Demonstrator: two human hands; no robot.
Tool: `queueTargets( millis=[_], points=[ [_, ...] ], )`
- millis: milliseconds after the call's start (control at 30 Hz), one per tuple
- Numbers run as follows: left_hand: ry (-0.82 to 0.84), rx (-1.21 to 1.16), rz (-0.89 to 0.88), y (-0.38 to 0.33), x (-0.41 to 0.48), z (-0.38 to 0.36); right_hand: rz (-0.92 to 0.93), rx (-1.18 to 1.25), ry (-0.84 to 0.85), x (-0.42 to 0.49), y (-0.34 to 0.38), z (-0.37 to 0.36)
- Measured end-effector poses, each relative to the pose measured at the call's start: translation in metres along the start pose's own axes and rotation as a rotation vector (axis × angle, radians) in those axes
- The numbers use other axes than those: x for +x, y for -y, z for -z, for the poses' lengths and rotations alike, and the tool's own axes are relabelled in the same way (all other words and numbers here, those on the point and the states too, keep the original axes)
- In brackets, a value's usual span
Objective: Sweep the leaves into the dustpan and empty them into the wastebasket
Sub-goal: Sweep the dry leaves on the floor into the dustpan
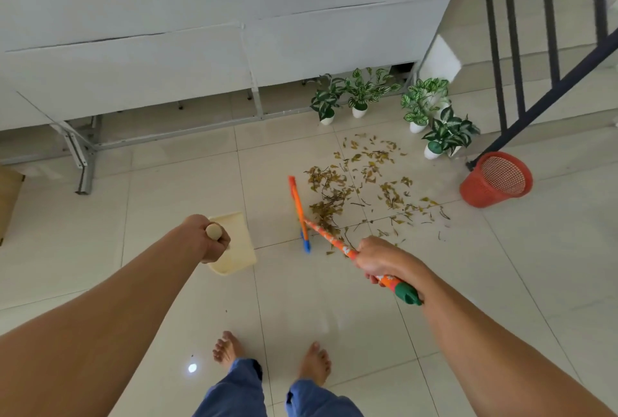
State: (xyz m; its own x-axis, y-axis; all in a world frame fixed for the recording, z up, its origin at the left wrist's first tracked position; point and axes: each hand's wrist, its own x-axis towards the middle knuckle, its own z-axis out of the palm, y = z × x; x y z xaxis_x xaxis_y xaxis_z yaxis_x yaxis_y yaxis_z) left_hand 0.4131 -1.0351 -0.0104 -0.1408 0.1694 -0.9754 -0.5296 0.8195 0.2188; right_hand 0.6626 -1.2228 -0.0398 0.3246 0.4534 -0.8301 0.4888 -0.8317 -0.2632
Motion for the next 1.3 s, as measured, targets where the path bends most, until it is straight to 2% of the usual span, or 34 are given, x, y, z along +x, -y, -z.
queueTargets(
  millis=[200, 367, 667, 833, 1000, 1167, 1300],
  points=[
    [-0.020, 0.115, -0.064, 0.022, -0.018, -0.018, 0.001, -0.050, 0.114, -0.016, -0.017, 0.006],
    [-0.013, 0.147, -0.084, 0.029, -0.035, -0.030, -0.052, -0.120, 0.026, -0.035, -0.033, 0.012],
    [0.011, 0.259, -0.113, 0.038, -0.050, -0.064, -0.028, 0.076, 0.053, -0.035, -0.037, 0.011],
    [0.056, 0.276, -0.107, 0.027, -0.054, -0.075, -0.067, 0.035, 0.009, -0.036, -0.016, 0.007],
    [0.088, 0.297, -0.067, 0.002, -0.040, -0.095, -0.068, 0.168, -0.029, -0.024, 0.010, 0.026],
    [0.085, 0.312, -0.038, -0.040, -0.020, -0.129, -0.037, 0.258, 0.013, 0.017, 0.067, 0.034],
    [0.096, 0.271, -0.008, -0.088, -0.011, -0.158, -0.133, 0.207, 0.023, 0.042, 0.112, 0.037]
  ],
)
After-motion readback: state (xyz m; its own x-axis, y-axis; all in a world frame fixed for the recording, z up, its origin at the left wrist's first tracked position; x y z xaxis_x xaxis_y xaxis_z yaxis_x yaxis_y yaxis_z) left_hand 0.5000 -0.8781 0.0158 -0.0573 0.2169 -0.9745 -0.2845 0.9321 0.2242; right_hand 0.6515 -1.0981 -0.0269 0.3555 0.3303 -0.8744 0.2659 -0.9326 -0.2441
